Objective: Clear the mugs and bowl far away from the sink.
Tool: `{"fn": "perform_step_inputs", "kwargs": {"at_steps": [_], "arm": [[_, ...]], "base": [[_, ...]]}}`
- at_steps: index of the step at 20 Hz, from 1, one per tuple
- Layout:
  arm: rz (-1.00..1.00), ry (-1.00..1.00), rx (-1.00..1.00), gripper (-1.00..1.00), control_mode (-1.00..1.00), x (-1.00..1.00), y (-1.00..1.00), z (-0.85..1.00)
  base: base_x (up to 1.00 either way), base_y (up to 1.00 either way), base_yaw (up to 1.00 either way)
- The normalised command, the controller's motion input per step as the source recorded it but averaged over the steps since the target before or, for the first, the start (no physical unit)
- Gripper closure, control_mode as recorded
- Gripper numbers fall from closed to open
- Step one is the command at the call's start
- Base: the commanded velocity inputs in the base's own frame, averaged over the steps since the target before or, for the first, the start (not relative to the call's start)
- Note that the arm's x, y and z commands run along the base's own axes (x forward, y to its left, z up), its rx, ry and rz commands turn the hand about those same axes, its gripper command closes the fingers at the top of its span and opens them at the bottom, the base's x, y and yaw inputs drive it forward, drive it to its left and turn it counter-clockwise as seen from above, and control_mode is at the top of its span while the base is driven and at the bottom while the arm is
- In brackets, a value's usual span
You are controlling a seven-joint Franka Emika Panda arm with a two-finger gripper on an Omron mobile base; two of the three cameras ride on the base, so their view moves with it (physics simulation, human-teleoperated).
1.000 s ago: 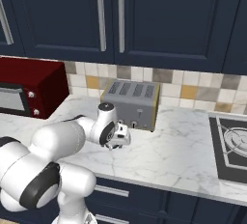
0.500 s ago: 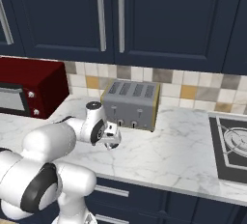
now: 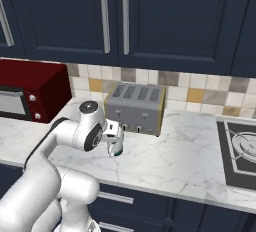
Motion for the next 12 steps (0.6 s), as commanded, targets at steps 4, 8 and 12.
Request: {"fn": "perform_step_inputs", "kwargs": {"at_steps": [4,8,12], "arm": [[-0.01,-0.24,0.00,-1.00,-1.00,-0.67,0.00,0.29],[-0.02,-0.23,0.00,-1.00,-1.00,-0.76,0.00,0.30],[-0.10,-0.11,0.00,-1.00,-1.00,-0.75,0.00,0.36]], "base": [[0.00,0.00,0.00],[0.00,0.00,0.00],[0.00,0.00,0.00]]}}
